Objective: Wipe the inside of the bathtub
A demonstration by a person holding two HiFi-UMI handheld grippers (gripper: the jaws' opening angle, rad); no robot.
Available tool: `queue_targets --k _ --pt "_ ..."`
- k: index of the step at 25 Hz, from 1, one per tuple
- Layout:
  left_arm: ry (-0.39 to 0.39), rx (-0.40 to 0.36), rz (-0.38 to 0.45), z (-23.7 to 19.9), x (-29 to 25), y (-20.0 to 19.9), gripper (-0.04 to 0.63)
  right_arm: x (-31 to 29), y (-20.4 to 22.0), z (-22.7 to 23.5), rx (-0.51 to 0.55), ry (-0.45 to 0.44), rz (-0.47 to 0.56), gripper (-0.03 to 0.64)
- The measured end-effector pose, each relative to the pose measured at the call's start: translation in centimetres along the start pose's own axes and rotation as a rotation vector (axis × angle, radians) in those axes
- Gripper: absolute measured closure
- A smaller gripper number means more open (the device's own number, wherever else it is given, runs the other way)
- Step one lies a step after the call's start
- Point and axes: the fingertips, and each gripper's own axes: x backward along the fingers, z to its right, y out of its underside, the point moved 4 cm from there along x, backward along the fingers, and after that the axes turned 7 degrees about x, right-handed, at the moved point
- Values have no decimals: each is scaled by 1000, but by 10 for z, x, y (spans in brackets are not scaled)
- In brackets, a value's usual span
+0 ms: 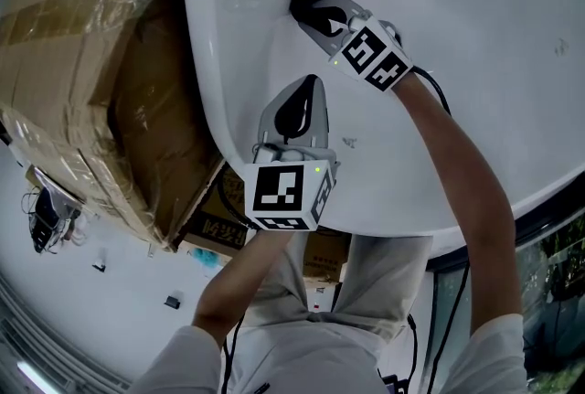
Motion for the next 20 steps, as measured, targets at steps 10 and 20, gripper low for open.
queue_targets --k 10,20 --pt "-8 12 11 -10 7 6 595 -15 40 -56 16 -105 -83 569" --pt "-8 15 19 -15 13 9 595 -12 68 -93 16 -223 -162 568"
